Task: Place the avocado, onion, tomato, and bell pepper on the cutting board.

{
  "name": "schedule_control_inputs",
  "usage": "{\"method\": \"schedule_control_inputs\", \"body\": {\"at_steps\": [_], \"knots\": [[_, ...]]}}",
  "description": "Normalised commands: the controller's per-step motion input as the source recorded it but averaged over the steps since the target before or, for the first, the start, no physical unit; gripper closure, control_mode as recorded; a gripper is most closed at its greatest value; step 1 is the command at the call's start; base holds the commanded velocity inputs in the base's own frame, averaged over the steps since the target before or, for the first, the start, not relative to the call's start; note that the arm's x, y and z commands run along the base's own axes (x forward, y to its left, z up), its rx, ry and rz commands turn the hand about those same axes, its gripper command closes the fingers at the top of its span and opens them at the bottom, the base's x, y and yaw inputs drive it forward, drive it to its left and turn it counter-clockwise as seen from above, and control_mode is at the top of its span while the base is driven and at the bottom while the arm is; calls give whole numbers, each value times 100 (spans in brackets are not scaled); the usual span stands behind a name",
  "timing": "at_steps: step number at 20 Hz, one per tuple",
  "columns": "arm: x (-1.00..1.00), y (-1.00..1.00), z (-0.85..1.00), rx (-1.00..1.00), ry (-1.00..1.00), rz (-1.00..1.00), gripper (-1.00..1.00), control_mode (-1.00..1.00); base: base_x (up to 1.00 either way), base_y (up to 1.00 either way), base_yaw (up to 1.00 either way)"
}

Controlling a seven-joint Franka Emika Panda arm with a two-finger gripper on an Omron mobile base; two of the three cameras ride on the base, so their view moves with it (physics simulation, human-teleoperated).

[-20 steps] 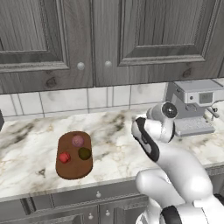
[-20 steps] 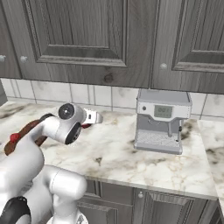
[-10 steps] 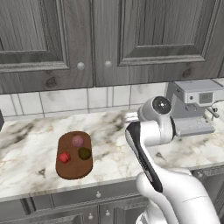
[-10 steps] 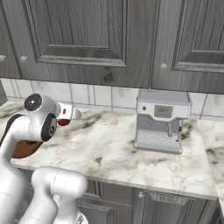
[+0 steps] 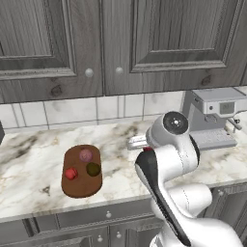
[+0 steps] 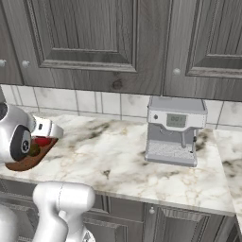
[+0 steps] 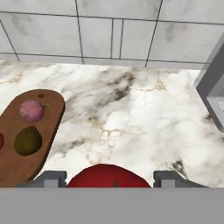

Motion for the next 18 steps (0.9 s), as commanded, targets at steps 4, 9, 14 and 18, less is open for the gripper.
{"method": "schedule_control_inputs", "body": {"at_steps": [4, 9, 14, 18], "knots": [[-76, 33, 18, 3, 10, 3, 100, -100, 0, 0, 0], [-48, 38, 11, 4, 13, 5, 100, -100, 0, 0, 0], [-9, 46, -5, 4, 3, 9, 100, -100, 0, 0, 0], [1, 39, -17, 8, 10, 11, 100, -100, 0, 0, 0]]}}
